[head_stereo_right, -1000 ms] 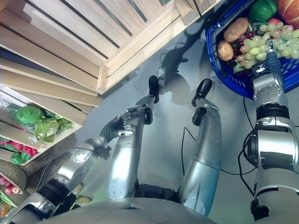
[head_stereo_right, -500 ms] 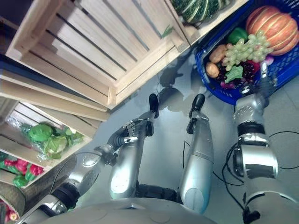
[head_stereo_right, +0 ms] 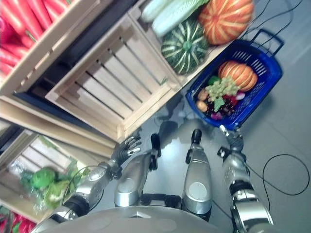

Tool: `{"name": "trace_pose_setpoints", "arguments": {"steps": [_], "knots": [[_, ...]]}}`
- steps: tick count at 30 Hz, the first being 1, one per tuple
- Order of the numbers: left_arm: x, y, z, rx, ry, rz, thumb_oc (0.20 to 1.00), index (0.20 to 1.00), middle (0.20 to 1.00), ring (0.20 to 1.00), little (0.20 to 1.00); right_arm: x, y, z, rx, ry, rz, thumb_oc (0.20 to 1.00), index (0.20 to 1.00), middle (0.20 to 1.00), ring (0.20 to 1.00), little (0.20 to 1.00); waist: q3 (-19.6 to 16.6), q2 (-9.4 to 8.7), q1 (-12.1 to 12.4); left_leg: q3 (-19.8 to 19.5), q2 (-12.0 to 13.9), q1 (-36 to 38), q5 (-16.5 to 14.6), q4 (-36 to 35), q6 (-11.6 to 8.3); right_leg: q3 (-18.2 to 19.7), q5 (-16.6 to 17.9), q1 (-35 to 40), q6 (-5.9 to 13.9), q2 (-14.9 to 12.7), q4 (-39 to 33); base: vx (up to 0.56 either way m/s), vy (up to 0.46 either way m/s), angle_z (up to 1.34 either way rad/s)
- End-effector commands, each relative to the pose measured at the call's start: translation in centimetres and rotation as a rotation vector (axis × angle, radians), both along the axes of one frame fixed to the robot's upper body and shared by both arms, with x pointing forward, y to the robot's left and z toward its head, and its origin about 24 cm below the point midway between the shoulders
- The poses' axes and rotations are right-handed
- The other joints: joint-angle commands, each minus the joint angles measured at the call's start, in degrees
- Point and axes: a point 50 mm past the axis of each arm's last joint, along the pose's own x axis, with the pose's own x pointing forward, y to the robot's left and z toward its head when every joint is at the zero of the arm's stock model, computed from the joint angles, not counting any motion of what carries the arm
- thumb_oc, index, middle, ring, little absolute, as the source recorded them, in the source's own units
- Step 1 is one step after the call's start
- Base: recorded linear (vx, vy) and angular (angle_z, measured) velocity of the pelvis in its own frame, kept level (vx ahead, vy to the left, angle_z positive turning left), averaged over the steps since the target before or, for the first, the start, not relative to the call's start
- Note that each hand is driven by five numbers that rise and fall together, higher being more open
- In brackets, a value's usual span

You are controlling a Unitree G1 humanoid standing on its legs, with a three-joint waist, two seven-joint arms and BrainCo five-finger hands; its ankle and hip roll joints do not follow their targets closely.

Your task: Pick up fruits and vegetables into the basket

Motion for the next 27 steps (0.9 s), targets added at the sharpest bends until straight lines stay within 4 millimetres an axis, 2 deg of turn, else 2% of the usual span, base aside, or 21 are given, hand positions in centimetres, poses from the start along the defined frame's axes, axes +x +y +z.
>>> {"name": "trace_pose_setpoints", "arguments": {"steps": [1,9,17,22,27], "knots": [[-2.4,1.5,-1.3,0.026,0.063,0.004,1.0,1.0,1.0,1.0,1.0,-1.3,1.8,-1.0,-0.047,0.062,0.231,1.0,1.0,1.0,1.0,1.0,-4.78,-2.63,-0.66,-1.64,0.53,1.41,-0.62,-1.14,0.35,-1.84,-3.46,6.56,3.39,-0.31,0.38,0.13,0.097,-0.21],[-5.0,3.3,-3.6,0.068,0.218,0.082,1.0,1.0,1.0,1.0,1.0,-6.2,4.7,-5.1,0.059,0.335,0.42,1.0,1.0,1.0,1.0,1.0,-11.94,-3.89,-0.29,-1.11,0.1,7.74,-1.63,-4.86,1.0,-1.64,-1.7,12.48,4.82,-0.88,-4.54,0.07,0.09,-0.05],[-6.0,3.1,-5.0,0.013,0.392,0.097,1.0,1.0,1.0,1.0,1.0,-9.4,6.0,-7.3,0.168,0.561,0.485,1.0,1.0,1.0,1.0,1.0,-14.48,-4.31,-0.01,-0.26,-0.63,10.61,-2.12,-7.16,1.31,-2.63,-0.45,15.39,5.7,-1.39,-7.62,-0.02,0.049,0.0],[-6.6,2.3,-5.6,-0.066,0.471,0.119,1.0,1.0,1.0,1.0,1.0,-11.1,6.2,-8.2,0.286,0.672,0.389,1.0,1.0,1.0,1.0,1.0,-15.43,-4.01,0.36,-0.17,-1.27,11.76,-2.51,-7.74,1.64,-3.34,-0.1,16.74,5.63,-1.44,-8.92,0.0,0.02,-0.01],[-7.1,2.2,-5.9,-0.072,0.513,0.096,1.0,1.0,1.0,1.0,1.0,-12.5,6.2,-8.6,0.337,0.759,0.402,1.0,1.0,1.0,1.0,1.0,-16.36,-3.72,0.6,-0.23,-1.58,12.51,-2.8,-7.88,1.81,-3.79,-0.19,17.71,5.41,-1.47,-9.48,0.0,0.013,0.01]]}}
